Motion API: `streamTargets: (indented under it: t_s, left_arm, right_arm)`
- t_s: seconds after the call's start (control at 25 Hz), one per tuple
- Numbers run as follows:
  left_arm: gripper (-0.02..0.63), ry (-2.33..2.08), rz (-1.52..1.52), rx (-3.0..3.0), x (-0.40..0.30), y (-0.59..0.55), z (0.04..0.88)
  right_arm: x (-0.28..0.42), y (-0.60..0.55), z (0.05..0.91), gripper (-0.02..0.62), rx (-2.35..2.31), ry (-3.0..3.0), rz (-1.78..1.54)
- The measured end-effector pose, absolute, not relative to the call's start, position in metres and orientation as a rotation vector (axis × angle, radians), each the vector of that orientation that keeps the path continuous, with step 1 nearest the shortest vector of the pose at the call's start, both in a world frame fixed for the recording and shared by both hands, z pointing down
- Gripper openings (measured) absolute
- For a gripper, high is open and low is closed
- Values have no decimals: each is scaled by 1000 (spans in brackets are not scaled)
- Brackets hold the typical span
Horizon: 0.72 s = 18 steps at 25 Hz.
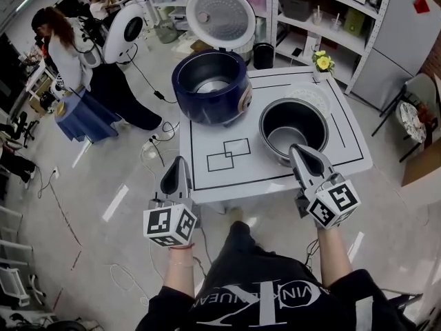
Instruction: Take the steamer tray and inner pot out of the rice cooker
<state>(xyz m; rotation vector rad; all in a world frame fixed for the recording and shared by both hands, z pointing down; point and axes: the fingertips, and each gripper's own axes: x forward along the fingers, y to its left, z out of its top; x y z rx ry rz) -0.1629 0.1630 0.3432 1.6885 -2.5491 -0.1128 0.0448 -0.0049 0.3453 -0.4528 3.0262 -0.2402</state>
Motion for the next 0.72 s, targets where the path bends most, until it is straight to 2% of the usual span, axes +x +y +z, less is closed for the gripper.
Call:
streamTargets:
  t_s: [0.72]
  left_arm:
    - [9,-2527,-113,1694,-150,191,347]
  right_arm:
    - [40,18,357,-2,-407,3044,-264]
